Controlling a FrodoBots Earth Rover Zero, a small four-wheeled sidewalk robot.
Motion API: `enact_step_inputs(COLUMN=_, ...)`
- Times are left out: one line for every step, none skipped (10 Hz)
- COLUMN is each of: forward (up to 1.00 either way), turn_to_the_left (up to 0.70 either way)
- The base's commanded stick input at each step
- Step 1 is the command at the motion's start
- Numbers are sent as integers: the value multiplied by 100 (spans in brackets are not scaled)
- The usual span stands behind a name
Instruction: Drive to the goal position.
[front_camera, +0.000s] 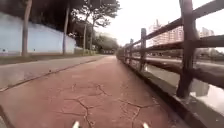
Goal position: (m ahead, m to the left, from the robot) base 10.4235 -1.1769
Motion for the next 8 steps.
enact_step_inputs(forward=70, turn_to_the_left=0)
enact_step_inputs(forward=70, turn_to_the_left=0)
enact_step_inputs(forward=70, turn_to_the_left=0)
enact_step_inputs(forward=70, turn_to_the_left=0)
enact_step_inputs(forward=70, turn_to_the_left=0)
enact_step_inputs(forward=70, turn_to_the_left=0)
enact_step_inputs(forward=70, turn_to_the_left=0)
enact_step_inputs(forward=70, turn_to_the_left=-1)
